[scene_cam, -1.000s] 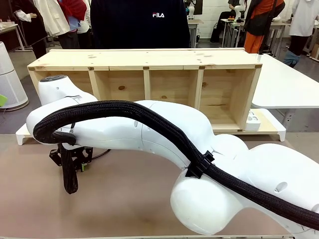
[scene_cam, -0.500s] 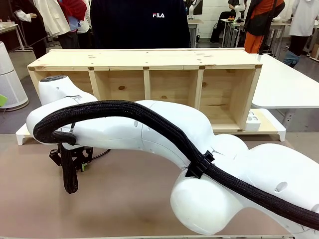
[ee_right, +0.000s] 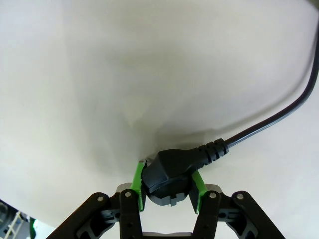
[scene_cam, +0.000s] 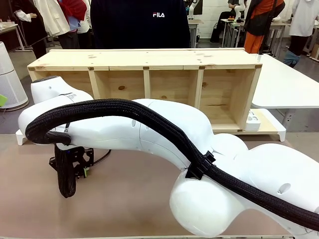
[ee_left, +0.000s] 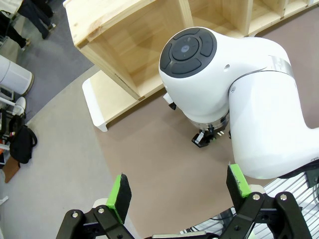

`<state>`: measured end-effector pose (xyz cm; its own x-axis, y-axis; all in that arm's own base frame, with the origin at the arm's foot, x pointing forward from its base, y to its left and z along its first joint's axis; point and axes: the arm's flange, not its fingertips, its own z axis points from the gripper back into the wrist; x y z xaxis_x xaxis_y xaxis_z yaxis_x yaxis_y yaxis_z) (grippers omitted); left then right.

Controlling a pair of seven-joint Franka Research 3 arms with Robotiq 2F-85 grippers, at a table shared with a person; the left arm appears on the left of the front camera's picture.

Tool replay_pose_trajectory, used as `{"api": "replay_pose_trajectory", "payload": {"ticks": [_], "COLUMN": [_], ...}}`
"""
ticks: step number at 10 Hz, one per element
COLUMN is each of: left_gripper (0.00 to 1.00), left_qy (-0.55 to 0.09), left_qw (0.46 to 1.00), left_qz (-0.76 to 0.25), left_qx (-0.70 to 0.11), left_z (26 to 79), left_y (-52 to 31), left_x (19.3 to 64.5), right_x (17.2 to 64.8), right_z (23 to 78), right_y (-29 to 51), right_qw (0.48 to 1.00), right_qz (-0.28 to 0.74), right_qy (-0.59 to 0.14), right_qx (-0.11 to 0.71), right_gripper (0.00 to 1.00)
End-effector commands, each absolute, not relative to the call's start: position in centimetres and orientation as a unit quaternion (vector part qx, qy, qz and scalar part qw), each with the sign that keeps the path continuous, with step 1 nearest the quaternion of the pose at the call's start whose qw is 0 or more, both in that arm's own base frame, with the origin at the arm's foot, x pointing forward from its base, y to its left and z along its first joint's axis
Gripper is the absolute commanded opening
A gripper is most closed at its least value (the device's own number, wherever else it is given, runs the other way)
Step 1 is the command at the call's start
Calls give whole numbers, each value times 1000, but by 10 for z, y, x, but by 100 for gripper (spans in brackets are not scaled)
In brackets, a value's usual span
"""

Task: Perform cable management.
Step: When the cord part of the Power Cable appears at the lower middle area of the table and stops, grasp the cord part of the Power Cable.

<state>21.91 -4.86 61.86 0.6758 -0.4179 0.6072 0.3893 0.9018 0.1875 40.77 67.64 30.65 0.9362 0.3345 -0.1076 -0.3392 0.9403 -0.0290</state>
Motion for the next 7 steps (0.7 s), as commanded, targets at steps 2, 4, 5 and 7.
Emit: {"api": "replay_pose_trajectory", "payload": {"ticks": [2,4,5,7], "left_gripper": [100,100,100,100], "left_qy": [-342,-342,-342,-342], "left_qw": [915,915,915,915], "left_qz": [-212,-212,-212,-212], "left_qx": [16,16,16,16], "left_z": [617,617,617,617], "left_y": [-50,-50,-50,-50], "left_x": [220,220,220,220], "right_x": [431,430,404,404], "right_z": [318,314,306,306], "right_y": [716,706,674,674], "right_qw": [975,973,977,977], "right_qz": [208,216,200,200], "right_qy": [63,69,63,63], "right_qx": [-46,-49,-35,-35], "right_gripper": [22,22,22,22]}}
